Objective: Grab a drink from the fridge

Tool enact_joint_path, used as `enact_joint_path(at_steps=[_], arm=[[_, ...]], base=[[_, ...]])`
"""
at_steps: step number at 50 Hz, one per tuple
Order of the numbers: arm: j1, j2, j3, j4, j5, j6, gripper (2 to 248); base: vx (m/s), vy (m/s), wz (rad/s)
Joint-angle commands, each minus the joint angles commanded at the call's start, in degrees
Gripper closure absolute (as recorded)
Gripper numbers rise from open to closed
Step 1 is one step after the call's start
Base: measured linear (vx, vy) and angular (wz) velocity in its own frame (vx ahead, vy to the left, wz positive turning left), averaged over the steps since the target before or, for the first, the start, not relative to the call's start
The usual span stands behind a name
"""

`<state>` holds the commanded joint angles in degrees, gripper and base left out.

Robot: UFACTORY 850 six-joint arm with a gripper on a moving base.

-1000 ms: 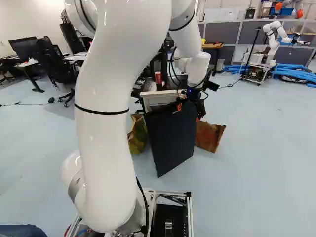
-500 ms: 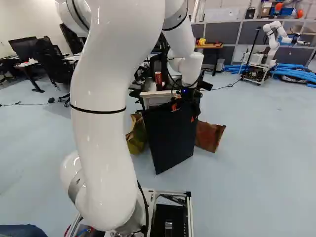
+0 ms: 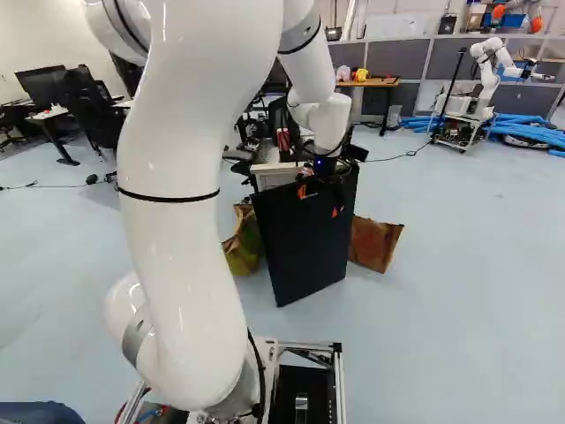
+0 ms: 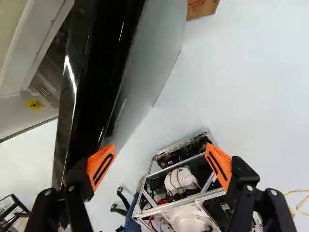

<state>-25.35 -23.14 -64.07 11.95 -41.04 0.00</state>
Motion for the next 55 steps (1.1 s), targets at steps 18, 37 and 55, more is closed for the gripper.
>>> enact_joint_path(at_steps=[18, 37, 55], arm=[[2.4, 0.8, 1.1, 0.0, 0.0, 0.0, 3], [5.0, 1.5, 2.2, 0.0, 0.5, 0.0, 3], [7.4, 2.1, 2.9, 0.0, 2.3, 0.0, 3]], base=[[0.000, 0.000, 0.000], [0.000, 0.000, 0.000], [0.000, 0.000, 0.000]])
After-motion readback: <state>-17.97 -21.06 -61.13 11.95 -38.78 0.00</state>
